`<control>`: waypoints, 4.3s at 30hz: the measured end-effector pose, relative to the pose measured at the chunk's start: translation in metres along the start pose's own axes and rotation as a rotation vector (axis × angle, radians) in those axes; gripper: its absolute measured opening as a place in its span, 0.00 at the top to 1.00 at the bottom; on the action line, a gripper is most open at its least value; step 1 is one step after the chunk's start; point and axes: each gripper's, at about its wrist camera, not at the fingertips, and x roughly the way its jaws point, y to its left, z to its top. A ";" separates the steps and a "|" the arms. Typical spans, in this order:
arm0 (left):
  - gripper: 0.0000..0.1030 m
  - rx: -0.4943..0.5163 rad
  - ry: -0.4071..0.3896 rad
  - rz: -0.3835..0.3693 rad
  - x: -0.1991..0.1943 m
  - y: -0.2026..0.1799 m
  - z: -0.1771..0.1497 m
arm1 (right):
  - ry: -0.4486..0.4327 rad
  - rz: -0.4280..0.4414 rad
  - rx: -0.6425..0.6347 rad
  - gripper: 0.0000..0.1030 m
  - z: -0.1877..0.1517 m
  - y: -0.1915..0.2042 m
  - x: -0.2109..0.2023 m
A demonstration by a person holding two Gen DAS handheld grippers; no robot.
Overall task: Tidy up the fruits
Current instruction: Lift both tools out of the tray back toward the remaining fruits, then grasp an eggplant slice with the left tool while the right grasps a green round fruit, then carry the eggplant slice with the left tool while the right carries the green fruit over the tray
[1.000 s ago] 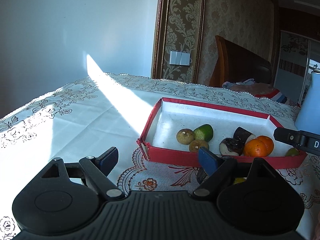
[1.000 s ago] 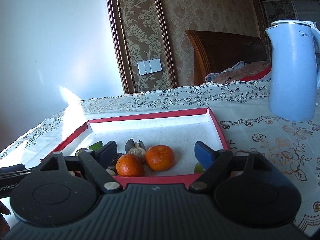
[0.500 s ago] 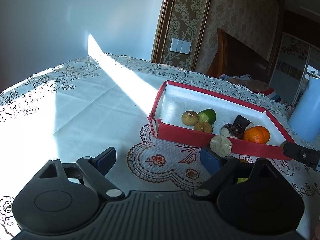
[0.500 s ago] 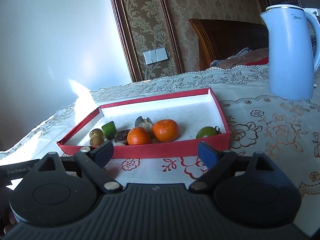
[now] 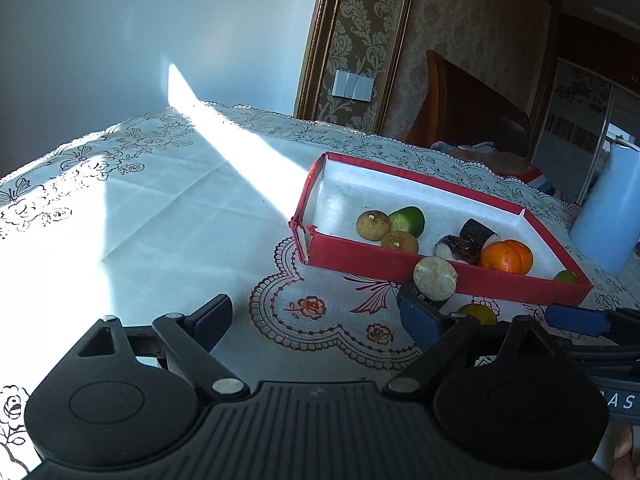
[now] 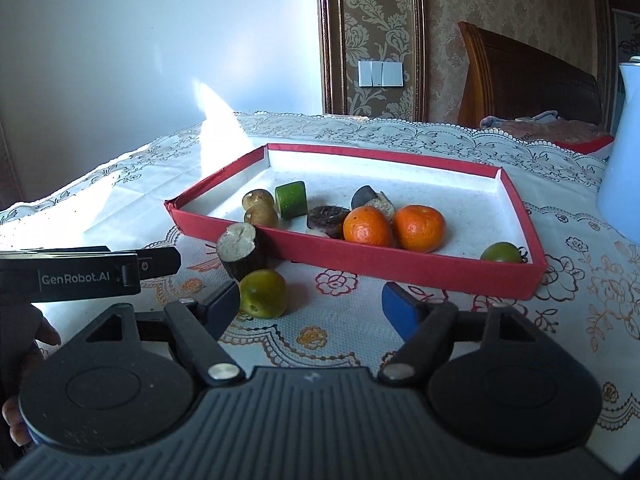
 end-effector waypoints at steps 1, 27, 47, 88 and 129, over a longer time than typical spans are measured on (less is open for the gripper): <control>0.11 -0.007 0.007 0.001 0.001 0.001 0.000 | 0.012 0.008 -0.003 0.34 0.001 0.001 0.003; 0.11 -0.011 0.023 0.029 0.004 -0.001 0.000 | 0.108 0.108 -0.130 0.69 0.013 0.036 0.037; 0.11 0.120 0.024 -0.028 0.005 -0.035 0.000 | 0.055 0.030 0.080 0.70 0.004 -0.041 0.010; 0.70 0.220 0.064 0.074 0.046 -0.092 0.010 | 0.007 -0.059 0.118 0.69 -0.002 -0.047 0.003; 0.69 0.178 -0.099 0.124 0.026 -0.098 0.046 | -0.144 -0.157 0.036 0.69 0.041 -0.022 -0.005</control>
